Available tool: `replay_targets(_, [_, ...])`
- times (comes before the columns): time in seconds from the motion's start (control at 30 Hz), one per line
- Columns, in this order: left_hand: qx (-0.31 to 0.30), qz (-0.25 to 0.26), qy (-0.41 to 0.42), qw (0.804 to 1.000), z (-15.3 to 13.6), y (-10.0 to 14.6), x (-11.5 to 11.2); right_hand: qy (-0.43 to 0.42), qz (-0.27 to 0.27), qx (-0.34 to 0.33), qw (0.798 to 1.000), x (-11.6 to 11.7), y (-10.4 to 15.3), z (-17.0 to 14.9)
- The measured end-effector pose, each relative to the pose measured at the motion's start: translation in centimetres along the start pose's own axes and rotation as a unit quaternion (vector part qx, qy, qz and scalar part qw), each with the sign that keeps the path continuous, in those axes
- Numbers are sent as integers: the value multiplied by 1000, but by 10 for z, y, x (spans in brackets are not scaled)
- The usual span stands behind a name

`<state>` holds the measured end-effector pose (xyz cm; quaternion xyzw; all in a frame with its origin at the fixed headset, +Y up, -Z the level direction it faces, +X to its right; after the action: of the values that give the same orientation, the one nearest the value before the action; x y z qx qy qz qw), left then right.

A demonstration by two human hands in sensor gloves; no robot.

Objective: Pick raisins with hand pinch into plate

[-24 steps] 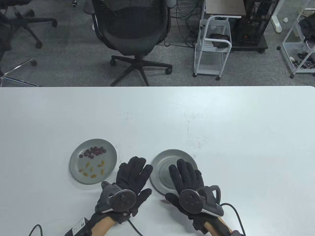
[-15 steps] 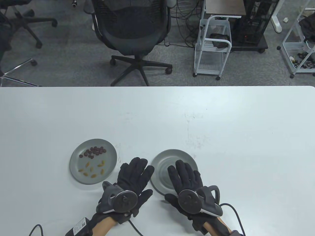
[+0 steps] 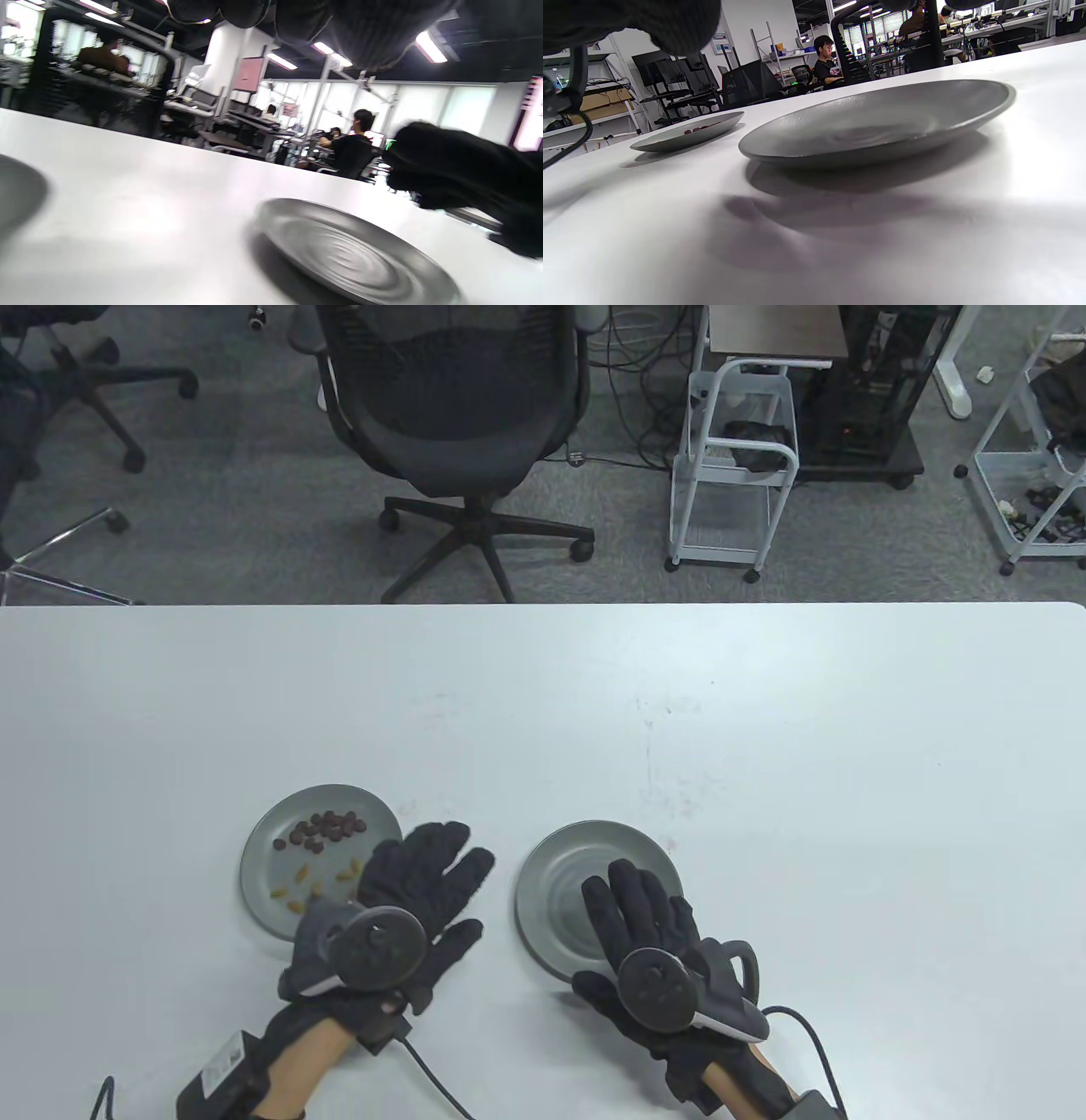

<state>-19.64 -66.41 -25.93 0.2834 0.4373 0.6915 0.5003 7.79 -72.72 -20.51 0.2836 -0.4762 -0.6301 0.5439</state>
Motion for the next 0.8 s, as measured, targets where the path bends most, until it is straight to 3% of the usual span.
replay_targets(0.17, [126, -15, 28, 992, -103, -12, 25, -8, 8, 3, 1000, 0, 0, -5])
replay_targets(0.43, [320, -111, 35, 940, -230, -7, 5, -15, 25, 9, 1000, 4, -4, -9])
replay_targets(0.6, [360, -154, 80, 917, -260, -4, -13, -19, 32, 13, 999, 6, -5, -10])
replay_targets(0.8, [388, -134, 67, 909, -269, -6, -21, -42, 39, 4, 998, 7, -6, -10])
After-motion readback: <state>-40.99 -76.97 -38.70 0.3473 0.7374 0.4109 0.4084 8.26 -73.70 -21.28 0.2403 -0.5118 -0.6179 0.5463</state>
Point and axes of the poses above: the tracker on the back of each hand, its own z axis roughly to the thumb side, its own y axis roughly from the fingertips to the wrist, x = y × z, the point moved 3 cm from there along -y, roughly from the wrist to the fingertips, and after that the axes turned 2 degrees about x, right-handed, at the moved point
